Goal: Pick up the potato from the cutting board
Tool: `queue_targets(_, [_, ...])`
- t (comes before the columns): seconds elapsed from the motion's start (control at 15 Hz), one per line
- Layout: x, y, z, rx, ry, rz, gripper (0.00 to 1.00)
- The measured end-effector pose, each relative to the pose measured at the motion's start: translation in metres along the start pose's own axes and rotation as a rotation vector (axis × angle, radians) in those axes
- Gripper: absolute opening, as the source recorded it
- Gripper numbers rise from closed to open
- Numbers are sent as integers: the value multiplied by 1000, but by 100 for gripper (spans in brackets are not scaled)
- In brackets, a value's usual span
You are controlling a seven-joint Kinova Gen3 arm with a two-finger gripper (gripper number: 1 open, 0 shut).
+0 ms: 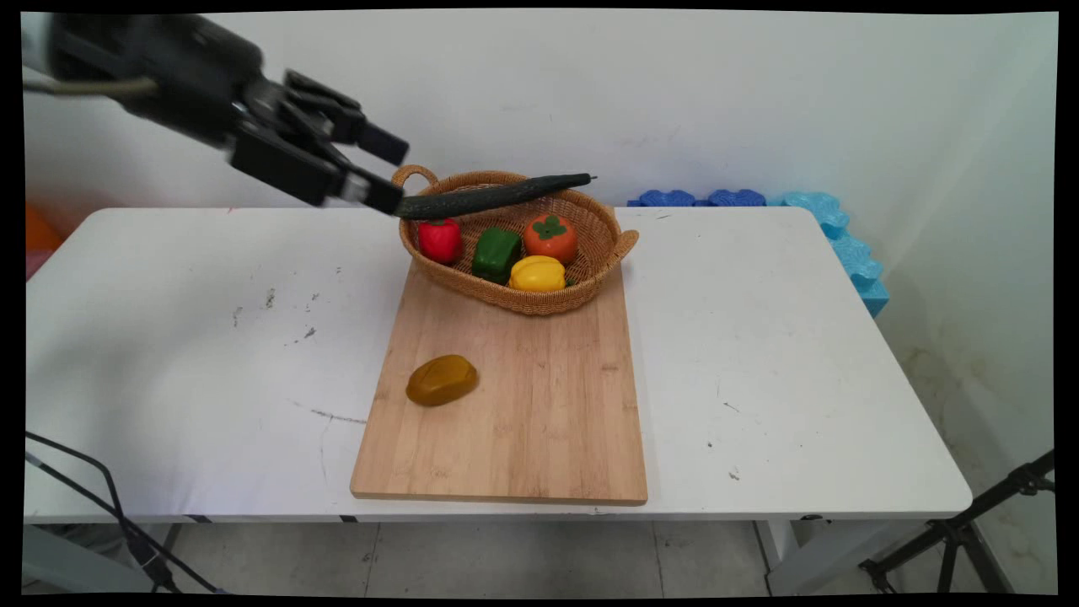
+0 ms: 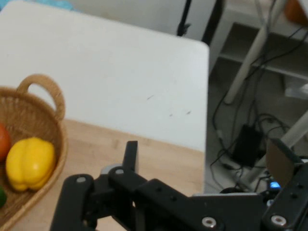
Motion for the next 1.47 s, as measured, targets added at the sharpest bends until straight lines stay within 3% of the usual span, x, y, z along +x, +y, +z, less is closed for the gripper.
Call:
queue_targets(0.33, [-29, -4, 60, 100, -130, -60, 100])
queue_targets(1.0, [-82, -14, 150, 241, -361, -144, 100])
queue_targets(1.47, [-108, -27, 190, 313, -468, -146, 100])
